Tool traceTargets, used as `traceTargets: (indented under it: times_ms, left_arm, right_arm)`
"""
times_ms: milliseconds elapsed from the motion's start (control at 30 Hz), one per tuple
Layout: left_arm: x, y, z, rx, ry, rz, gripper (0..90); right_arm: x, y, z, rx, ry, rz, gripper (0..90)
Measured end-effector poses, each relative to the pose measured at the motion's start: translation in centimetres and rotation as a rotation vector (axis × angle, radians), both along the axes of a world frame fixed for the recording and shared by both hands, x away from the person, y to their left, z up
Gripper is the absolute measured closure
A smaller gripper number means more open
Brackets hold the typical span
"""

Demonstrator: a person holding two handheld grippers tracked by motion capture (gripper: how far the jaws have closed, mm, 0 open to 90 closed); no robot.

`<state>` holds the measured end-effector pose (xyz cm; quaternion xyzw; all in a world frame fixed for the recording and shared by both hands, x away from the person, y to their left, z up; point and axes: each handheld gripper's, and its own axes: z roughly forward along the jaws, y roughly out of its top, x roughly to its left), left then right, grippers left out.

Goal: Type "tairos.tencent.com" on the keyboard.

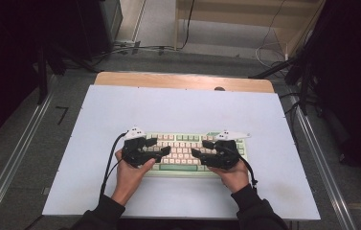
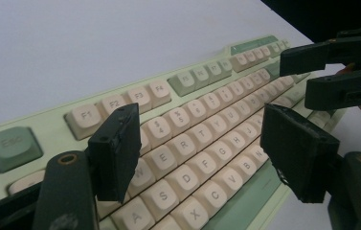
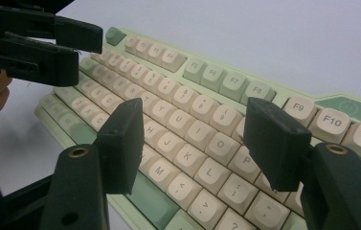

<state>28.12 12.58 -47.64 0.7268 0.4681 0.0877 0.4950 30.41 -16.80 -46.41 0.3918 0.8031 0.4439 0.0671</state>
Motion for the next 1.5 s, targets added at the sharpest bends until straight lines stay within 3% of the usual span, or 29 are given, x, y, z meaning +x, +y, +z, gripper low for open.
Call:
traceTargets:
  times_ms: [167, 600, 733, 1000, 1500]
  left_arm:
    - [-0.4, 1.0, -0.5, -0.025, -0.019, 0.047, 30.7]
    - [-1.9, 3.2, 0.0, -0.039, -0.028, 0.058, 30.8]
    - [-2.4, 3.7, -0.1, -0.047, -0.023, 0.059, 31.0]
    - [-2.7, 3.7, -0.5, -0.042, -0.013, 0.059, 31.7]
    - [-2.6, 3.7, -0.7, -0.041, -0.011, 0.062, 32.0]
  right_arm:
    - [0.1, 0.1, -0.1, -0.005, 0.004, 0.003, 37.7]
    - [0.1, 0.0, 0.0, 0.002, -0.005, 0.013, 41.8]
    - [0.2, 0.2, -0.1, -0.011, -0.017, 0.013, 53.6]
    - [0.3, 0.6, -0.1, -0.045, -0.070, 0.019, 87.6]
    - [0.5, 1.0, -0.2, -0.046, -0.069, 0.020, 87.7]
